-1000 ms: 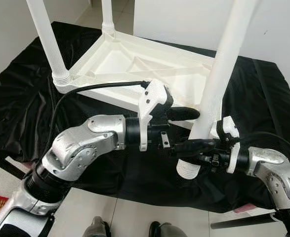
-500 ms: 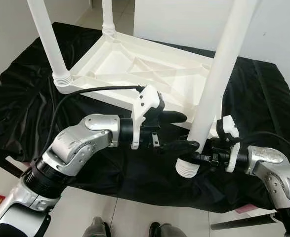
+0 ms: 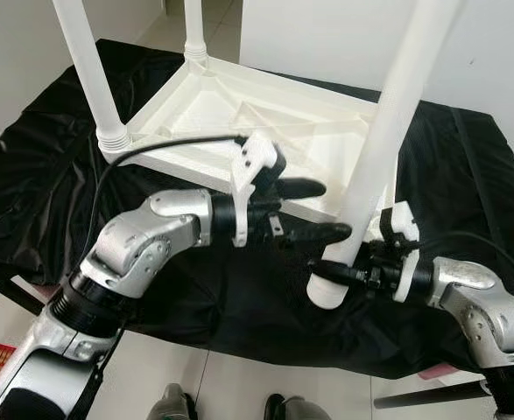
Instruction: Building children table
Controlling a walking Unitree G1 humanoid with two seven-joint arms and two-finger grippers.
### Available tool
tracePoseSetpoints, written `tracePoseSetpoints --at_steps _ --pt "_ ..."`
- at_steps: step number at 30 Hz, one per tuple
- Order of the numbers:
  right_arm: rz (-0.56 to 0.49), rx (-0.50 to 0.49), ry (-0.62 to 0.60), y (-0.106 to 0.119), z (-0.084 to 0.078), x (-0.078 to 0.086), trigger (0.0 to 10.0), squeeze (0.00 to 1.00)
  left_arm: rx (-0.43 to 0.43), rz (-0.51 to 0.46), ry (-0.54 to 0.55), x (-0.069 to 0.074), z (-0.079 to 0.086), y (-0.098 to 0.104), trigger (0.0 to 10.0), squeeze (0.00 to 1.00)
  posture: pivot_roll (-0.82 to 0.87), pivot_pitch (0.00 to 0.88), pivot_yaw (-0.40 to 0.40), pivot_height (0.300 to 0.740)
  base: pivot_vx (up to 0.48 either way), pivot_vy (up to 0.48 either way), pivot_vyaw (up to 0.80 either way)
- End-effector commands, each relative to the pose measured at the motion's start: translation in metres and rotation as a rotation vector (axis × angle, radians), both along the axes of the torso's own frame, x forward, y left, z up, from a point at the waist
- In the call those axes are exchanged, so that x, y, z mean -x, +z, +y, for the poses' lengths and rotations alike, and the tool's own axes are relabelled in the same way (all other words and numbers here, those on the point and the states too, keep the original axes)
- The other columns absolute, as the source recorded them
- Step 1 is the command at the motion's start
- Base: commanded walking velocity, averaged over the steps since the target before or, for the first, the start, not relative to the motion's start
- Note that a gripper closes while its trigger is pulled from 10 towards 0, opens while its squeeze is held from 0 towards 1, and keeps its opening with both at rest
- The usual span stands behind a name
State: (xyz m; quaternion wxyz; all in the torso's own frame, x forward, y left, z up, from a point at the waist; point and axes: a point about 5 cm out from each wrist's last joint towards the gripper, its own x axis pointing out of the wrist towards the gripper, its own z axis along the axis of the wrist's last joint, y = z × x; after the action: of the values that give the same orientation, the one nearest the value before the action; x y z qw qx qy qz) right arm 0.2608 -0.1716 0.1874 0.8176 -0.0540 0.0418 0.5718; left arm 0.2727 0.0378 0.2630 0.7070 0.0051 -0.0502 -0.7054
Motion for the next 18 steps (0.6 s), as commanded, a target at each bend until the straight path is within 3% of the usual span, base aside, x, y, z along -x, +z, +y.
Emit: tracePoseSetpoints --at_steps 1,8,14,18 --pt "-0.012 0.01 0.038 0.002 0.002 0.004 10.0 0.0 0.007 0.001 -0.047 0.004 -0.003 0.004 10.0 0.0 0.04 0.132 -0.059 0.74 0.0 0.0 0.0" --pt "0.005 0.049 0.09 -0.003 0.005 0.006 10.0 0.0 0.034 0.001 -0.166 0.015 -0.01 0.019 10.0 0.0 0.04 0.133 -0.059 0.74 0.0 0.0 0.0" --pt "0.016 0.067 0.144 -0.004 0.009 0.01 10.0 0.0 0.022 0.002 -0.178 0.015 -0.016 0.018 10.0 0.0 0.04 0.133 -0.054 0.74 0.0 0.0 0.0" --pt "0.01 0.104 0.182 -0.006 0.012 0.012 10.0 0.0 -0.026 0.059 -0.167 0.011 -0.022 0.015 10.0 0.0 0.04 0.129 -0.05 0.74 0.0 0.0 0.0"
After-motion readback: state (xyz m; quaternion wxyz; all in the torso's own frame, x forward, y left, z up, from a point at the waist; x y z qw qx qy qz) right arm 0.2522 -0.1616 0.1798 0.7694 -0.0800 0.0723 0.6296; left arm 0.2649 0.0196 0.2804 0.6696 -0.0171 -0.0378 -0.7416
